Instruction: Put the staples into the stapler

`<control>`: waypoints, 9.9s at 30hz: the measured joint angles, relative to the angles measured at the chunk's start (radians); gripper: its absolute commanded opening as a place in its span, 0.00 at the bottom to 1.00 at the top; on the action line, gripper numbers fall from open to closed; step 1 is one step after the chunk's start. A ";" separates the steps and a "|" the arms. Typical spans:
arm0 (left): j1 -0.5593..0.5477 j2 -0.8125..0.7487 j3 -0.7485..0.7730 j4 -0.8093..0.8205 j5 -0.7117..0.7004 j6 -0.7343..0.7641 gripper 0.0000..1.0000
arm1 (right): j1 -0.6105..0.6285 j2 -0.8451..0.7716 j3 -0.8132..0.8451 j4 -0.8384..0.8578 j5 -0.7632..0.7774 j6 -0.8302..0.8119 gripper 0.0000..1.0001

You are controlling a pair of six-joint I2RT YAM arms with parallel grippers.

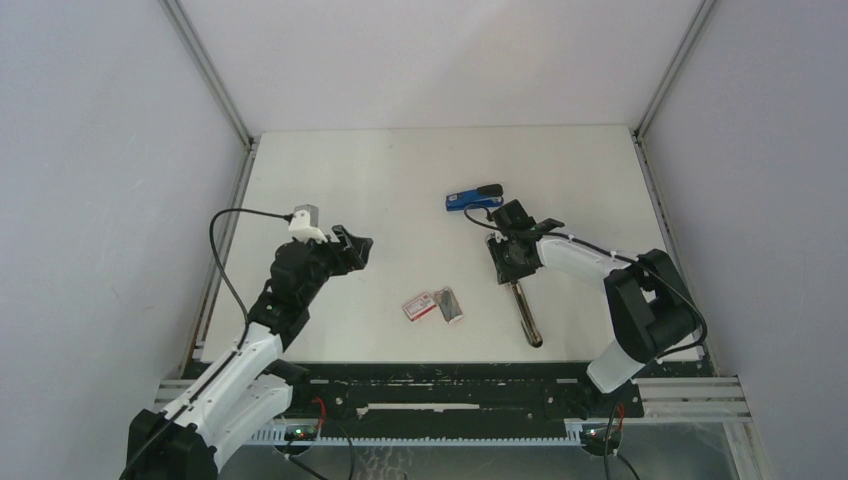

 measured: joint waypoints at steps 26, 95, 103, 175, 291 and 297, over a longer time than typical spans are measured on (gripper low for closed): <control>-0.007 0.012 -0.180 0.296 0.008 0.232 0.82 | -0.014 0.051 0.000 0.022 0.025 0.081 0.61; -0.320 1.722 1.767 -0.608 0.068 0.300 0.11 | -0.400 -0.721 -0.351 0.347 -0.628 0.176 0.70; -0.337 1.457 1.330 -0.457 0.039 0.378 0.00 | -0.408 -0.732 -0.383 0.385 -0.614 0.218 0.68; -0.590 0.404 0.396 0.183 -0.004 0.202 0.97 | -0.037 -0.686 -0.376 0.513 -0.311 0.635 0.00; -0.170 0.106 0.140 -0.008 -0.116 0.085 0.84 | -0.179 -0.756 -0.359 0.576 -0.409 0.727 0.00; -0.095 0.024 0.123 -0.045 -0.057 0.105 0.87 | -0.097 -0.543 -0.359 0.776 -0.397 0.761 0.00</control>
